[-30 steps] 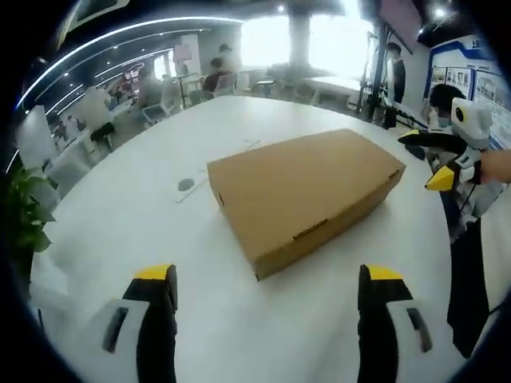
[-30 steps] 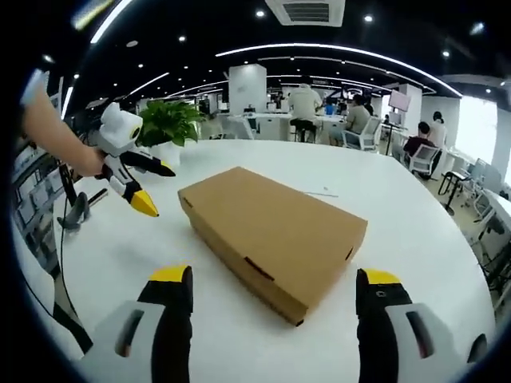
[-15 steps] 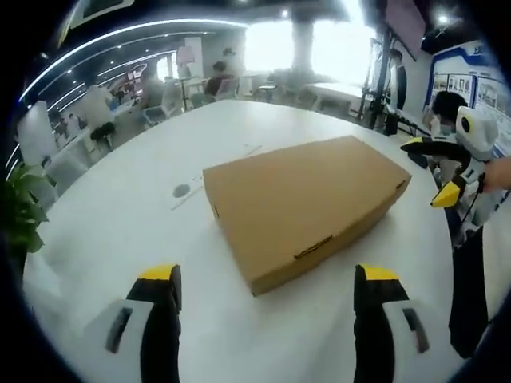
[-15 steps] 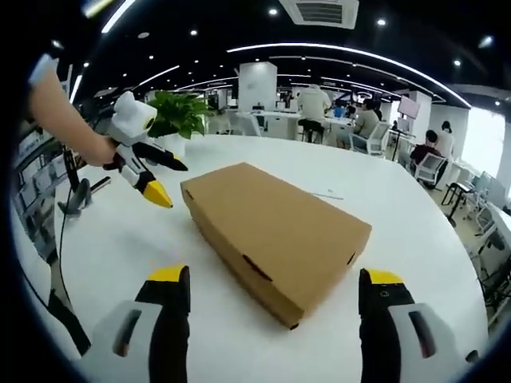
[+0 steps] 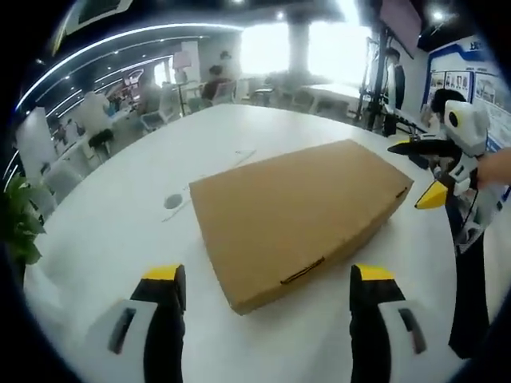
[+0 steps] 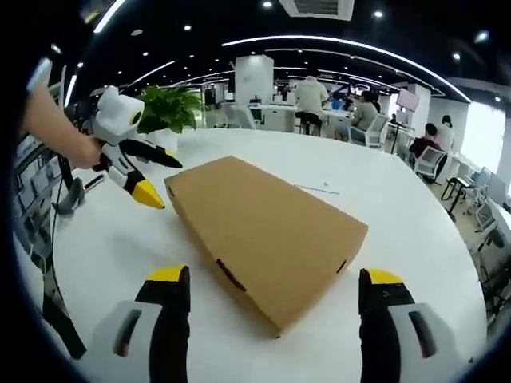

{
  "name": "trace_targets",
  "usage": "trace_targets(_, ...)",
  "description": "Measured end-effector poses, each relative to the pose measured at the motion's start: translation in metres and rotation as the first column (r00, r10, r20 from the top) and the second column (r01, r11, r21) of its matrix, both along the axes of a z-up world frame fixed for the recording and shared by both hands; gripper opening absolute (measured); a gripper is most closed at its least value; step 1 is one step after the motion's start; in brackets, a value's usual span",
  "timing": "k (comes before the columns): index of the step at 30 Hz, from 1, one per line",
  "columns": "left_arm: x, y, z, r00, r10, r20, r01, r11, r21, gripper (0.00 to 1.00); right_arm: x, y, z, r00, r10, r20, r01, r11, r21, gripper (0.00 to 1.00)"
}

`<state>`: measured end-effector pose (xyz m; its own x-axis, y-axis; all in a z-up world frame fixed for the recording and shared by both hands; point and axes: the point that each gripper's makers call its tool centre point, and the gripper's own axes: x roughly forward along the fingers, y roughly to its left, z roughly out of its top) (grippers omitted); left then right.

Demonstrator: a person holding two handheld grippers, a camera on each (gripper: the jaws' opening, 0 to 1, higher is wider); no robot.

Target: Operate the shoe box by opening the lid, removing the specified soft item, and placing it in the target area until the item is outside and the box remains undamaged.

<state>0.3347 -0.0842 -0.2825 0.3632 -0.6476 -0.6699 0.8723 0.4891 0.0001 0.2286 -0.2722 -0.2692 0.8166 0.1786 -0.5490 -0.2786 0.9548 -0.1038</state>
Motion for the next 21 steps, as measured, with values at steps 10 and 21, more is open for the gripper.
trace_targets(10, 0.000, 0.011, -0.009, 1.000, 0.017, -0.004, -0.017, 0.998, 0.053, 0.87, -0.007, 0.005, -0.008, 0.999, -0.015, -0.043, 0.015, 1.000, -0.001, 0.81)
trace_targets(21, -0.002, 0.017, -0.022, 0.998, 0.061, -0.019, -0.059, 0.997, 0.058, 0.85, 0.002, 0.003, -0.017, 0.998, -0.009, -0.057, 0.008, 1.000, -0.017, 0.82)
